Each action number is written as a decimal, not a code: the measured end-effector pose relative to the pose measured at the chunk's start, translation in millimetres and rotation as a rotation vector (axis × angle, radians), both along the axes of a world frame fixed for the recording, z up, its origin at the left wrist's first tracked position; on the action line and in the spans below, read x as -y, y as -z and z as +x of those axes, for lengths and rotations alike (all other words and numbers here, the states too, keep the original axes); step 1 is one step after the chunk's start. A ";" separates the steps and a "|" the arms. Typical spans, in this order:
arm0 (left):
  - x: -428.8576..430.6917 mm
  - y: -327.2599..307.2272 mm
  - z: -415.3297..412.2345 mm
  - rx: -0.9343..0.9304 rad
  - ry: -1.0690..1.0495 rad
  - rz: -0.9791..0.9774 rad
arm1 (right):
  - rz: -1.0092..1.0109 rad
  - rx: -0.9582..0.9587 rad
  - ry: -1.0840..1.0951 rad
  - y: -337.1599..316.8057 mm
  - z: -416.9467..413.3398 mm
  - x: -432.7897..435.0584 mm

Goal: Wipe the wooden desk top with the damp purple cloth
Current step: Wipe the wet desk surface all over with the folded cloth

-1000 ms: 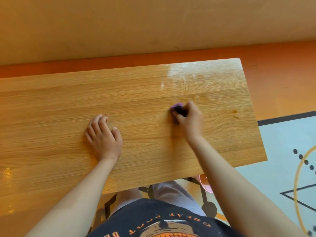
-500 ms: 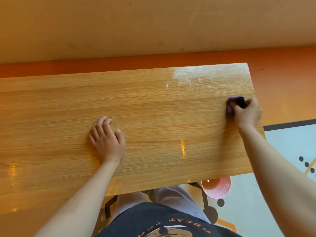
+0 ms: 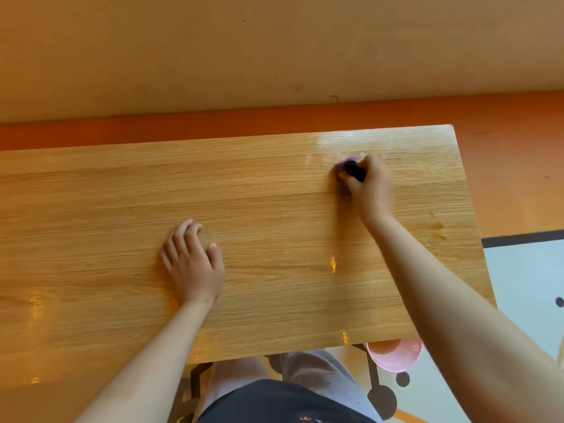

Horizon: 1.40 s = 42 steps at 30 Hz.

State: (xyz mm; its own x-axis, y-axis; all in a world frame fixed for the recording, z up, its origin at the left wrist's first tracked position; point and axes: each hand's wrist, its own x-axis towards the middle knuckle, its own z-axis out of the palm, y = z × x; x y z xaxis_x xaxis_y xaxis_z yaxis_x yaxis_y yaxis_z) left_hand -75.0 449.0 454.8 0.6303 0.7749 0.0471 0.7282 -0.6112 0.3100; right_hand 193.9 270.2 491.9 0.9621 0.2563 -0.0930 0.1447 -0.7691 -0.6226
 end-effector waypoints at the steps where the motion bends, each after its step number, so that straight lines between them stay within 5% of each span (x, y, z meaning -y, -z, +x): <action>1: 0.1 0.2 -0.1 -0.003 0.001 0.001 | -0.029 0.006 0.065 -0.2 11.9 14.5; 8: 0.0 -0.1 1.2 -0.020 -0.003 -0.006 | -0.136 0.012 0.296 -4.0 46.3 66.0; 16: 1.3 -1.0 2.6 -0.011 -0.021 0.002 | 0.002 -0.010 -0.200 1.3 -3.4 -44.0; 26: 1.6 -1.7 3.7 -0.004 -0.029 0.002 | -0.090 -0.008 0.278 -2.6 81.5 28.2; 34: 2.3 -1.0 4.6 -0.009 -0.037 0.007 | 0.019 0.025 -0.232 3.2 16.7 -78.7; 42: 5.9 -3.6 5.0 -0.018 -0.020 0.029 | 0.046 0.013 -0.102 2.7 63.5 -56.7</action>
State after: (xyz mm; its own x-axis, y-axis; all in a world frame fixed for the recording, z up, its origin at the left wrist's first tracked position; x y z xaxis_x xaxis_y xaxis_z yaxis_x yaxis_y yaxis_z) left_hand -70.1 443.0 458.4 0.6158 0.7857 0.0590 0.7455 -0.6052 0.2793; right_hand 257.5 327.0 489.2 0.9319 0.3567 -0.0667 0.2290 -0.7208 -0.6542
